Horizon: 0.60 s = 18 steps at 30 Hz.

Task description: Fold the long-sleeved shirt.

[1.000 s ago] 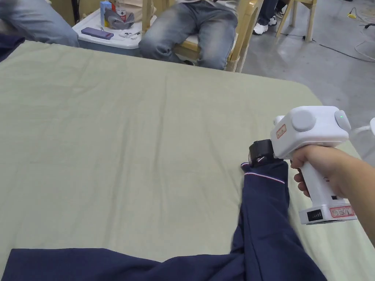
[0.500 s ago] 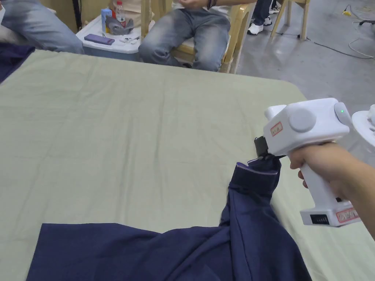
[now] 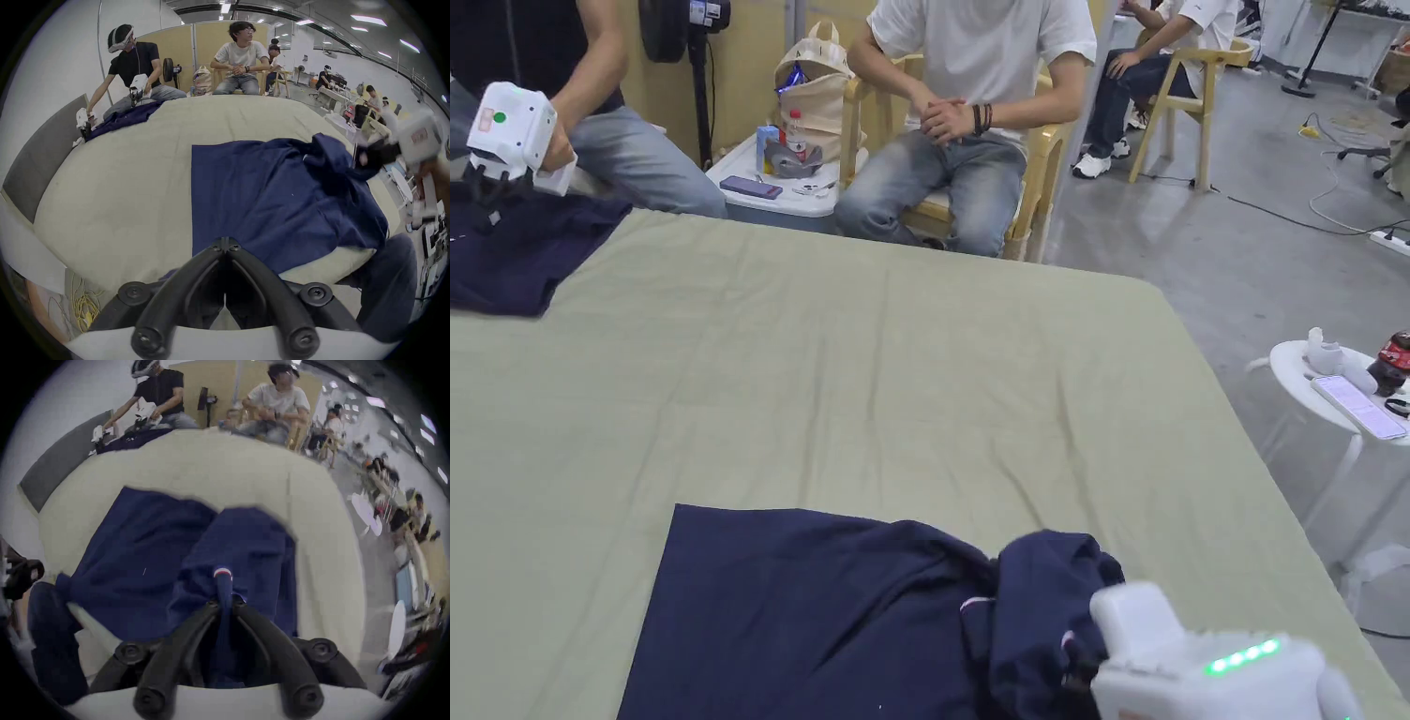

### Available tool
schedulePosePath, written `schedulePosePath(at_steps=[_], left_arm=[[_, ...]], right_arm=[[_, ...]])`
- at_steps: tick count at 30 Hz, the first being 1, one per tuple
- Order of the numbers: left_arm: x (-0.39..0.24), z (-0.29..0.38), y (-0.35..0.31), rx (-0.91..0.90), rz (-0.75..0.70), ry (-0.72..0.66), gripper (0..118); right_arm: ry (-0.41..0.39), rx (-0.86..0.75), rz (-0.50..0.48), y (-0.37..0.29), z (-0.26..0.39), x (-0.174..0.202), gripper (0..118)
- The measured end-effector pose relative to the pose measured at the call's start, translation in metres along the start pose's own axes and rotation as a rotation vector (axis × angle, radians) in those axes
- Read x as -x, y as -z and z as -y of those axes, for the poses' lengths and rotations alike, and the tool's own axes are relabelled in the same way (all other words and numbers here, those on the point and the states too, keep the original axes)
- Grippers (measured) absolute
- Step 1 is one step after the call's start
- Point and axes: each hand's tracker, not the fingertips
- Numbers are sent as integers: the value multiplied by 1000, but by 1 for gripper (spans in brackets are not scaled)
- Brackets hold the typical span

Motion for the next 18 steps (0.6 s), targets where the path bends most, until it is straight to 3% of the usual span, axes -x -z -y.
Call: schedulePosePath(at_steps=[4, 7, 8, 10, 13, 16, 18], left_arm=[[-2, 15, 3, -16, 13, -3, 0], [-11, 13, 10, -29, 20, 13, 0], [-13, 10, 10, -38, 24, 16, 0], [-21, 4, 12, -60, 32, 34, 0], [-26, -5, 2, -102, 35, 77, 0], [-37, -8, -13, -167, 25, 123, 0], [-37, -3, -20, -170, 61, 127, 0]], right_arm=[[54, 156, 30, 62, 50, 10, 5], [127, 36, 31, 59, 60, 8, 8], [150, 78, 22, 52, 54, 7, 12], [134, 84, 31, 34, 46, 9, 31], [112, -144, 100, -26, 41, 20, 112], [172, -412, -17, -99, 50, 31, 118], [199, -453, 21, -123, 68, 40, 118]])
